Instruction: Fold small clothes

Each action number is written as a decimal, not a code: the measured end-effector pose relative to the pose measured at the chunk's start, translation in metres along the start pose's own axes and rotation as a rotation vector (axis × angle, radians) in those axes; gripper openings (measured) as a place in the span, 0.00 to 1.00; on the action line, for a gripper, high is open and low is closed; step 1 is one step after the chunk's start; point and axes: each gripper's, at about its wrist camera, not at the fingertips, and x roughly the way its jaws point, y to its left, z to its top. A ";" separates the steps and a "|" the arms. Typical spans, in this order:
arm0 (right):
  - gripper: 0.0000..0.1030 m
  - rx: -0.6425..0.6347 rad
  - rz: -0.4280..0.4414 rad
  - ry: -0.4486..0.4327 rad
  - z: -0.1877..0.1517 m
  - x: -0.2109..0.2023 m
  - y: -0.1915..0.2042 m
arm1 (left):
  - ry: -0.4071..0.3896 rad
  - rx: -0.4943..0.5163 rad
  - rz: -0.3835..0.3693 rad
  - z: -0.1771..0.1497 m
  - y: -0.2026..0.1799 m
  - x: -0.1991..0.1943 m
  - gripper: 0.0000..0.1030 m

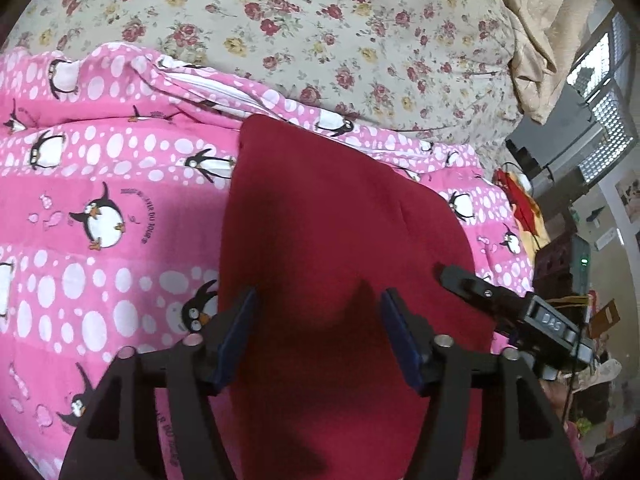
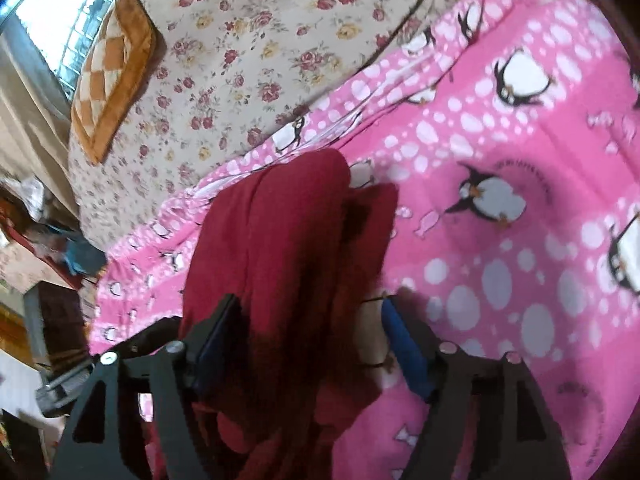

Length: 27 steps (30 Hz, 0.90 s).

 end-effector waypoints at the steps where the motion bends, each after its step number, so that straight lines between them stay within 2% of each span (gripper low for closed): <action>1: 0.80 -0.004 0.001 0.000 0.000 0.003 0.000 | -0.001 0.001 -0.008 0.000 -0.001 0.002 0.52; 4: 0.81 -0.037 -0.012 0.003 0.001 0.011 0.005 | 0.000 0.010 -0.001 0.000 -0.003 0.005 0.53; 6: 0.74 -0.074 -0.011 0.026 0.001 0.018 0.014 | 0.008 0.034 0.015 0.000 -0.007 0.004 0.49; 7: 0.59 -0.080 -0.009 0.033 0.002 0.018 0.016 | 0.007 0.043 0.031 0.000 -0.009 0.003 0.31; 8: 0.50 -0.084 -0.014 0.035 0.002 0.018 0.021 | 0.001 0.051 0.060 -0.001 -0.010 0.000 0.05; 9: 0.46 -0.092 -0.029 0.028 0.003 0.014 0.027 | 0.005 0.050 0.060 -0.002 -0.010 -0.004 0.00; 10: 0.40 -0.103 -0.035 0.019 0.003 0.010 0.032 | 0.015 0.038 0.025 -0.002 -0.008 -0.009 0.00; 12: 0.36 -0.125 -0.021 0.007 0.001 -0.001 0.045 | 0.013 0.033 -0.028 -0.005 -0.011 -0.024 0.00; 14: 0.29 -0.128 0.003 0.009 -0.001 -0.012 0.055 | -0.015 0.074 -0.047 -0.012 -0.022 -0.046 0.00; 15: 0.29 -0.125 0.013 0.013 -0.002 -0.016 0.059 | -0.031 0.101 -0.055 -0.016 -0.029 -0.059 0.00; 19: 0.29 -0.159 -0.067 0.015 -0.005 -0.020 0.073 | -0.046 0.102 0.013 -0.020 -0.034 -0.080 0.00; 21: 0.29 -0.110 -0.062 0.019 -0.005 -0.017 0.065 | -0.047 0.070 0.026 -0.018 -0.024 -0.080 0.00; 22: 0.29 -0.097 -0.053 0.012 -0.005 -0.018 0.061 | -0.043 0.050 0.026 -0.016 -0.017 -0.077 0.05; 23: 0.29 -0.095 -0.049 0.008 -0.006 -0.018 0.059 | -0.037 0.033 0.020 -0.014 -0.012 -0.074 0.21; 25: 0.30 -0.085 -0.044 0.005 -0.007 -0.017 0.053 | -0.023 -0.016 0.012 -0.009 0.002 -0.062 0.34; 27: 0.35 -0.070 -0.027 0.009 -0.007 -0.016 0.046 | -0.020 -0.058 0.013 -0.002 0.014 -0.048 0.35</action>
